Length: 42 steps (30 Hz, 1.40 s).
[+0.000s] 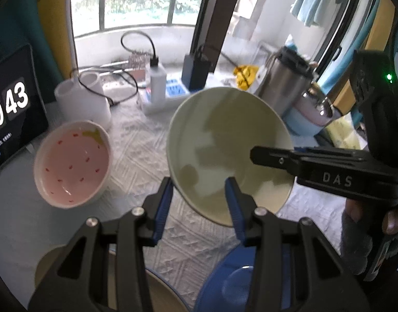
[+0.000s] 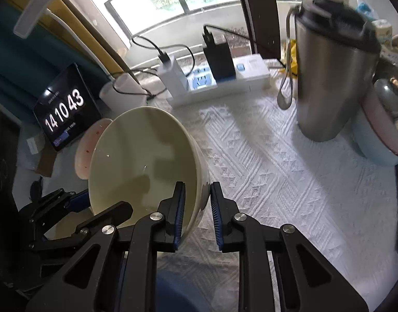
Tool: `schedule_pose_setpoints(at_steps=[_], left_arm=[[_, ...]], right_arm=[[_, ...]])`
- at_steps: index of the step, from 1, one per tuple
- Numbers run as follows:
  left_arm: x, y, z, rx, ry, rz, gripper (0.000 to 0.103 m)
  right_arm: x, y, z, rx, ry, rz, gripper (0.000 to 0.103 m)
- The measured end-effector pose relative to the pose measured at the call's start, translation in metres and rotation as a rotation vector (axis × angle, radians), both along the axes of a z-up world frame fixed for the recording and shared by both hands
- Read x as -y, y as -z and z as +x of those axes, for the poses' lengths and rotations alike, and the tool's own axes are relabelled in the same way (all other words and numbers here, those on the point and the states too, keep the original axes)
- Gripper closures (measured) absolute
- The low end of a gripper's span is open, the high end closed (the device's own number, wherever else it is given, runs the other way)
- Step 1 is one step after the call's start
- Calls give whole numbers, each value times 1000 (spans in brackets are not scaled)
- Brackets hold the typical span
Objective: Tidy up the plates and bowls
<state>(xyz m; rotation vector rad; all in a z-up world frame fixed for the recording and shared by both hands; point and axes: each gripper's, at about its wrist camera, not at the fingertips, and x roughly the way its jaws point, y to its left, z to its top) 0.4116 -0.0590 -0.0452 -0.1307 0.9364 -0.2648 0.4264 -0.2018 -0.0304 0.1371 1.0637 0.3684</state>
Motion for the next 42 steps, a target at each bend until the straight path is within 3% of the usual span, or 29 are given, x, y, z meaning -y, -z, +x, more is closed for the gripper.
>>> schedule_pose_setpoints(at_steps=[16, 42], left_arm=[[1, -38, -47, 96, 13, -4, 60], [20, -30, -114, 80, 71, 11, 60]], right_arm=[[0, -44, -47, 67, 21, 24, 82], [12, -37, -118, 45, 50, 27, 82]])
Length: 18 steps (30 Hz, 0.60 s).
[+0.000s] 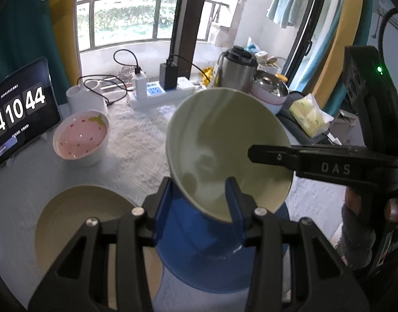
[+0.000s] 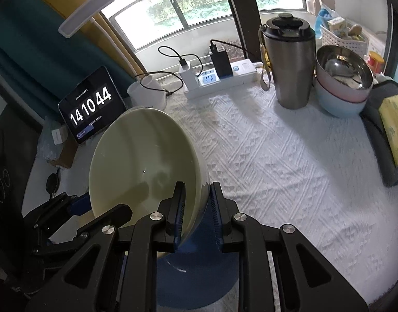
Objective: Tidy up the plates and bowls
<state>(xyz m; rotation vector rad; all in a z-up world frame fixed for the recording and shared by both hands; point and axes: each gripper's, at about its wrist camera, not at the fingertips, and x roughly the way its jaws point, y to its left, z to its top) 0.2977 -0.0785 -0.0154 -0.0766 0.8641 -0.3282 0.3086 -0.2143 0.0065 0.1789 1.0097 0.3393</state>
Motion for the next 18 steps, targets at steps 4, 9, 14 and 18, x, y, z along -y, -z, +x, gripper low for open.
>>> schedule_pose_setpoints(at_steps=[4, 9, 14, 18], left_arm=[[3, 6, -8, -14, 5, 6, 60], [6, 17, -18, -32, 11, 21, 60], [9, 27, -27, -54, 19, 35, 60], [11, 35, -32, -71, 20, 42, 60]], right_arm=[[1, 7, -9, -18, 0, -1, 82], [2, 20, -20, -50, 4, 2, 81], [2, 33, -29, -81, 8, -2, 82], [2, 42, -35, -104, 14, -2, 82]])
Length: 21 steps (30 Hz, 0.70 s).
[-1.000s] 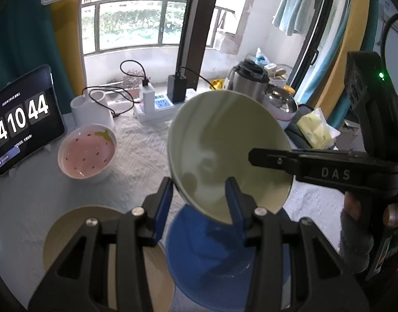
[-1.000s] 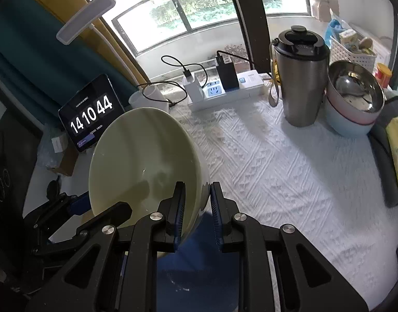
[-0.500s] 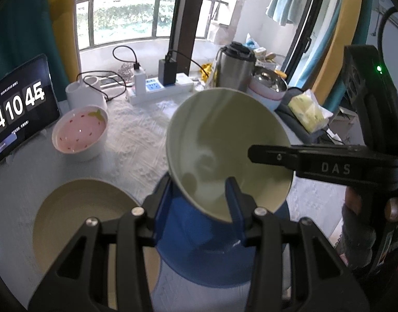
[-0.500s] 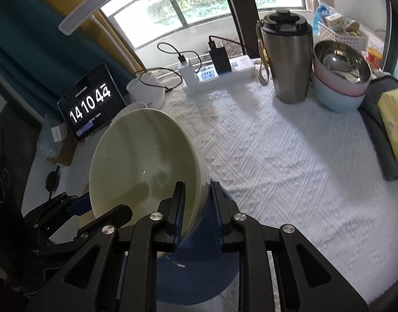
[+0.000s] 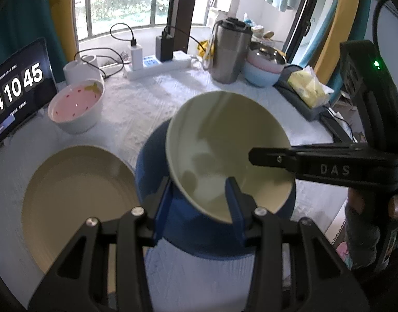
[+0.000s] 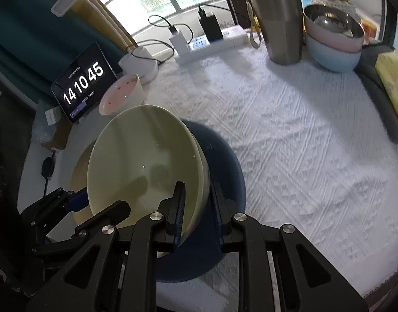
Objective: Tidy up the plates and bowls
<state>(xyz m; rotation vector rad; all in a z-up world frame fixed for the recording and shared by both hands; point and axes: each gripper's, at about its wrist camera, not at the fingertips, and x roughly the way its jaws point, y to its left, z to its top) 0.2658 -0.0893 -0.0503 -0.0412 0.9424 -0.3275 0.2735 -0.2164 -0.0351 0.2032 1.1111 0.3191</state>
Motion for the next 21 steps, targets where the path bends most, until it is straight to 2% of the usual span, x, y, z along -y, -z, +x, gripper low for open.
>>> schedule_pose_setpoints(at_steps=[5, 17, 21], left_arm=[[1, 7, -3, -16, -2, 5, 60], [1, 6, -1, 11, -13, 40, 60], [1, 7, -1, 13, -11, 52, 60]], right_arm=[[0, 9, -4, -18, 3, -4, 82], [-6, 11, -3, -17, -10, -62, 81], [-14, 12, -3, -14, -27, -136, 81]])
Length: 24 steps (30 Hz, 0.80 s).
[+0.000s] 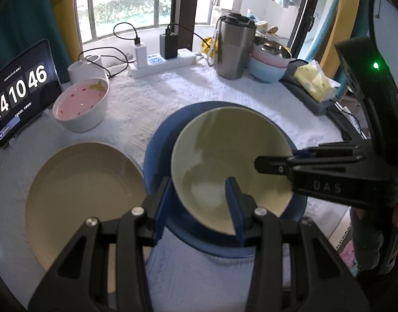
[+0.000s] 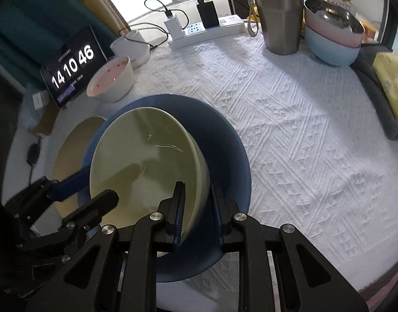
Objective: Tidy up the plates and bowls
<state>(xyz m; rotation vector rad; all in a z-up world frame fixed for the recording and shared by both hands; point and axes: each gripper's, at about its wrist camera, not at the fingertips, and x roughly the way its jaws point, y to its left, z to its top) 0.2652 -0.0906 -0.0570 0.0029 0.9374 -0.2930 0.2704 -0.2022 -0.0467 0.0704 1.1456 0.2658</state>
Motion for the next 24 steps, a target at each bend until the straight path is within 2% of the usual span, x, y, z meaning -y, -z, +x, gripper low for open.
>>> schedule_pose_setpoints(at_steps=[2, 5, 15, 21, 24], left_arm=[[0, 0, 0, -1, 0, 3, 60], [-1, -2, -2, 12, 6, 0, 60], [-9, -6, -2, 17, -9, -10, 59], [-14, -8, -1, 23, -15, -19, 59], [-15, -9, -2, 24, -15, -25, 59]], right_arm=[[-2, 0, 0, -3, -5, -15, 81], [1, -3, 0, 12, -14, 29, 82], [-6, -2, 2, 9, -18, -37, 82], [-7, -13, -2, 47, -7, -86, 82], [-2, -19, -2, 63, 8, -76, 80]])
